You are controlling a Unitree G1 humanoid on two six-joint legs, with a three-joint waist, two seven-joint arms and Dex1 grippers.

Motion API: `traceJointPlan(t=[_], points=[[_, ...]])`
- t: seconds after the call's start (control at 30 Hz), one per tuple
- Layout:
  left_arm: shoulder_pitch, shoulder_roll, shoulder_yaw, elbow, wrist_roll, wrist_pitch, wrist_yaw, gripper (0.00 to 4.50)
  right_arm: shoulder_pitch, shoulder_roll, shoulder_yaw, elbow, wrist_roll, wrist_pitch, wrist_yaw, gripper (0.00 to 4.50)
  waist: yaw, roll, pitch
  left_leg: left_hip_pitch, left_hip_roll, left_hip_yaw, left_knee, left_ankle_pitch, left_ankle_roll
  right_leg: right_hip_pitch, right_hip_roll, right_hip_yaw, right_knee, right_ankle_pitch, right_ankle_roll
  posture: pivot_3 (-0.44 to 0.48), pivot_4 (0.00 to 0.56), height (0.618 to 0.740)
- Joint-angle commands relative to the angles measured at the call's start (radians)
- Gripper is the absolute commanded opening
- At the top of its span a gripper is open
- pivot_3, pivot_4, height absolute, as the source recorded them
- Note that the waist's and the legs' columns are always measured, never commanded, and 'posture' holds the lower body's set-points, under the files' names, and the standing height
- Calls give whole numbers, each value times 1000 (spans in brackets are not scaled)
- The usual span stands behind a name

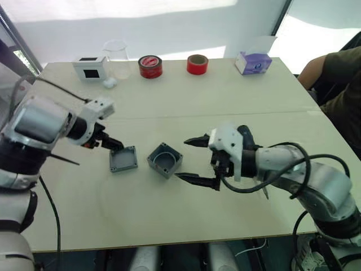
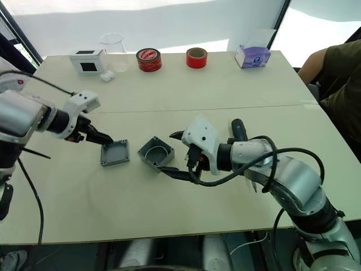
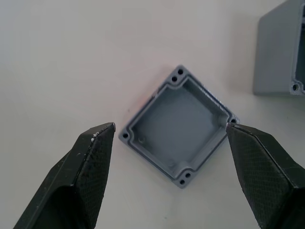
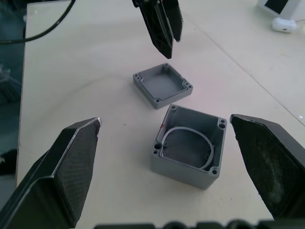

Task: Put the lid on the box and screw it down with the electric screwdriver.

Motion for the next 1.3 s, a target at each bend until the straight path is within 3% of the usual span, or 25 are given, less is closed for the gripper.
traceJointPlan(t=[0.03,0.23,0.43,0.57,0.8,0.9,1.17,1.3], points=[[79,12,131,-49,-124,39,150,3770,-21,22,50,20,-83,-76,45,4500,-1,0,0,0,0,0,0,0,0,-1,0,0,0,0,0,0,150,740],[151,3,210,-15,-368,39,437,3770,-11,65,75,37,-132,-95,64,4500,5,0,0,0,-1,0,-1,2,-5,-3,-1,1,0,0,-1,0,150,740],[72,-70,234,181,-550,39,740,3770,25,101,64,6,-145,-59,26,4500,10,-1,0,0,-4,-1,-2,4,-7,-3,-4,1,1,0,-1,0,150,740],[82,-67,214,236,-672,39,874,3770,39,111,53,-11,-151,-37,5,4500,3,-1,-1,0,-6,0,-3,4,-8,-5,-6,2,2,0,-1,0,150,740],[72,-132,230,347,-743,39,1033,3770,68,120,44,-10,-163,-30,-14,4500,4,0,-2,0,-11,-1,-4,9,-15,-6,-10,2,5,0,-1,0,150,740],[127,-129,213,314,-810,39,1077,3108,104,114,39,-13,-174,-35,-23,4500,4,0,-3,0,-13,-1,-4,9,-15,-7,-12,2,7,0,0,0,150,740],[150,-173,261,305,-909,39,1222,213,100,101,23,-8,-183,-33,-6,4500,9,1,-4,1,-14,-1,-4,9,-15,-7,-14,3,8,0,0,0,150,740],[159,-200,291,299,-945,39,1281,52,86,97,10,12,-191,-32,-2,4500,19,1,-4,1,-15,-1,-4,9,-16,-6,-14,3,8,0,0,0,150,740]])
